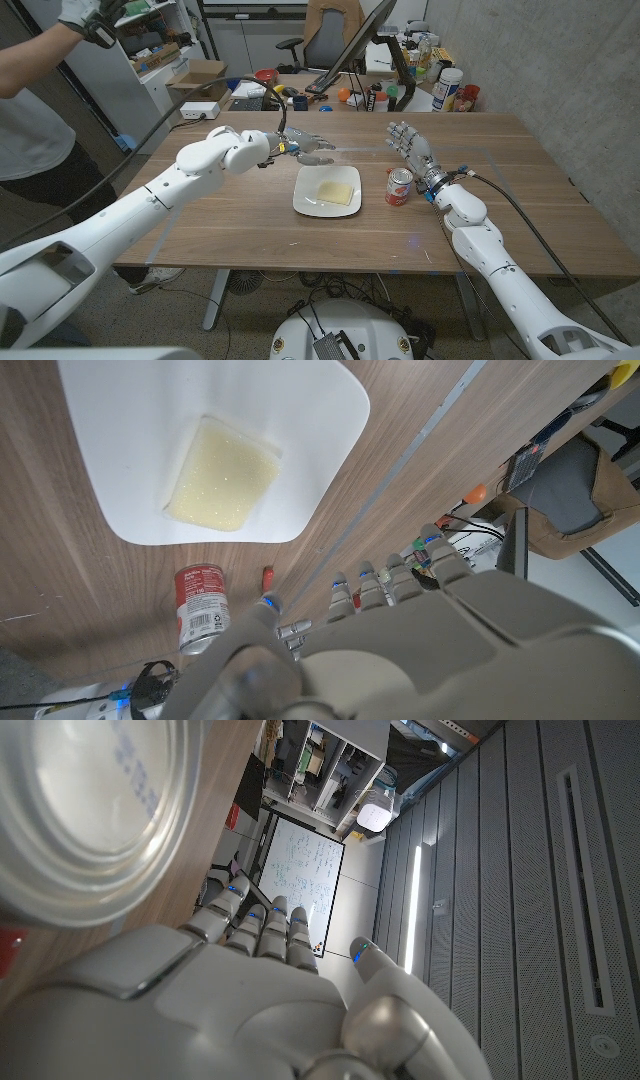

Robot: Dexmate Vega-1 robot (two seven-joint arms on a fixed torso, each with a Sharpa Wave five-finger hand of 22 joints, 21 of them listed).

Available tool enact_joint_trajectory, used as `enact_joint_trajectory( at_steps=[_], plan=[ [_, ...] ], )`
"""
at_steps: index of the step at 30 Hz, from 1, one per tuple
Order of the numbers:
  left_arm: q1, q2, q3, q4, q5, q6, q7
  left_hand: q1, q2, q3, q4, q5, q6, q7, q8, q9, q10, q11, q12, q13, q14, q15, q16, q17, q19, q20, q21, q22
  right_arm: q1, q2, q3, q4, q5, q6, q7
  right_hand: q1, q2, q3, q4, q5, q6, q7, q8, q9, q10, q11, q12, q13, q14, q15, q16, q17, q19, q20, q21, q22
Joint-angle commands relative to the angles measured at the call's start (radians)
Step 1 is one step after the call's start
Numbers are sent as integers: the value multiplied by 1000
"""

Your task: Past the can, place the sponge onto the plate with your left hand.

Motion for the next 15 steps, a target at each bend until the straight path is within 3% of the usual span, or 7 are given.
enact_joint_trajectory(
  at_steps=[1, 15],
  plan=[
    [24, 14, -42, -30, -21, 14, 49, -12, 24, 1, 4, -5, -9, -13, 2, -1, -12, 4, 4, 0, -14, 1, 0, 2, -10, 4, -6, 4, 4, 1, -1, 7, 0, 6, 4, 1, 74, 0, 0, 6, 8, -2, 6, 5, 10, 1, 5, 4, 5, 2, 3, 2, 8, -56, 4, 5],
    [64, 39, -101, -44, -72, -2, 153, -15, 16, -4, 4, -8, -9, -20, 5, -1, -26, 0, 5, 0, -33, 2, 0, 2, -22, 4, -6, 5, 20, -3, 2, 18, -10, 5, 1, 2, 72, 0, -2, 6, 12, 0, 7, 5, 11, 3, 5, 4, 9, 4, 4, 2, 8, -55, 4, 5]
  ],
)
